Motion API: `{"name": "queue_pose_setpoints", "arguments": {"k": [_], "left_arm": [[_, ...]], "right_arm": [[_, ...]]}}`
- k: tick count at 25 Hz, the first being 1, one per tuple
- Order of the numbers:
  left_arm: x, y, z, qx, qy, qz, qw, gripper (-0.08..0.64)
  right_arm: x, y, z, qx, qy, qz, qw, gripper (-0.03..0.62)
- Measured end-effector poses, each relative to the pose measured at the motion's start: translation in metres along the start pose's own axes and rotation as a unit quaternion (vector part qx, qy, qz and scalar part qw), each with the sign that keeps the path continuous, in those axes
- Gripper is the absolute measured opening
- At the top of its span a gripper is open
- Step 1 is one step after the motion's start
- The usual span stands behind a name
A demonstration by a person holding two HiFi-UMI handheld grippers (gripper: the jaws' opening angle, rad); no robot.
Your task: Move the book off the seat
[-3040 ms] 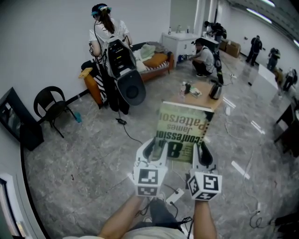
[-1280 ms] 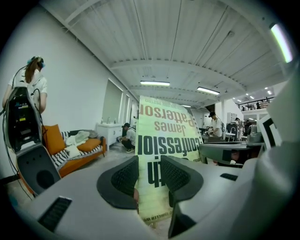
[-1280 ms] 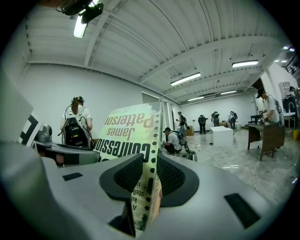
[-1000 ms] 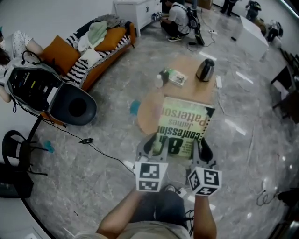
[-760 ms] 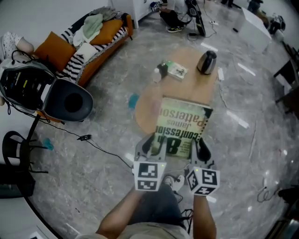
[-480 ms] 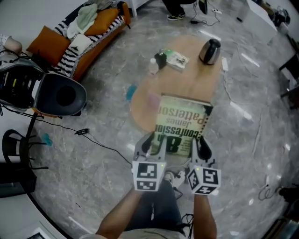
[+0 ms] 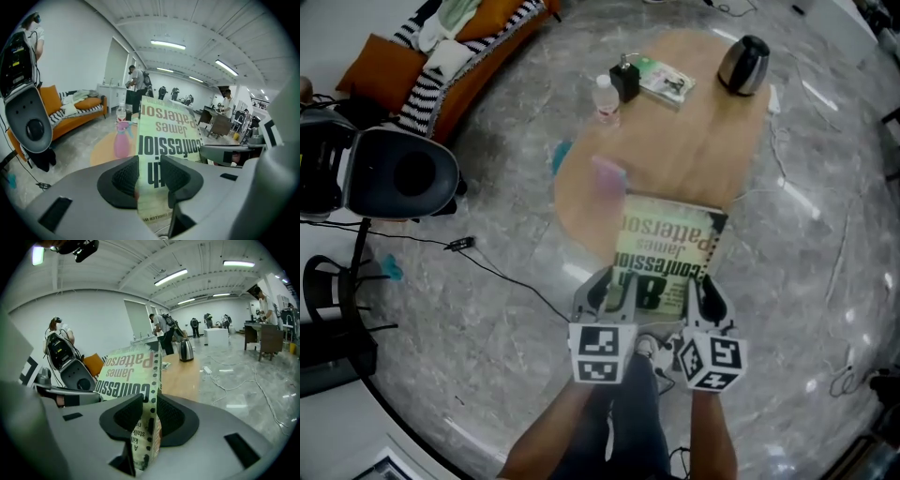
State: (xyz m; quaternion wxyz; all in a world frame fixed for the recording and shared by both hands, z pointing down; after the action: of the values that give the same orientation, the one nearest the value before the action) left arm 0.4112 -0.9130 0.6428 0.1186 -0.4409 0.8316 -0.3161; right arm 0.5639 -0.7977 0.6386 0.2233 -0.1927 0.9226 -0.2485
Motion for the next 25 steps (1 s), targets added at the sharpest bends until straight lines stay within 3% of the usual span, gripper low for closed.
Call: {"name": "queue_pose_setpoints", "arguments": {"k": [16, 25], "left_arm": [[-0.002, -0.093, -0.106, 0.059, 0.011, -0.011, 0.9981, 0.15], [0.003, -0.124, -0.126, 0.069, 0.019, -0.019, 0.9972, 0.15]], "right_arm": [[-0.056, -0.072, -0.105, 0.06, -0.025, -0.019, 0.998, 0.101], [-0.07, -0.099, -0.124, 0.081, -0.037, -0.033, 0.995, 0.101]]}}
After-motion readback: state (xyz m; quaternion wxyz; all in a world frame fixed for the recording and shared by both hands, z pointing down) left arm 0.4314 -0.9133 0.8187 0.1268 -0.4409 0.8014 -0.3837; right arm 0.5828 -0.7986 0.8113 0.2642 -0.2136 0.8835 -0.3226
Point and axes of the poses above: the fingertips, and each gripper's own axes: y backward along the fingers, x to its left, z out of its top, the point moved 8 cm from there along y, backward along the fingers, and after that the axes turned 7 degrees about -y, right-handed, at the moved point
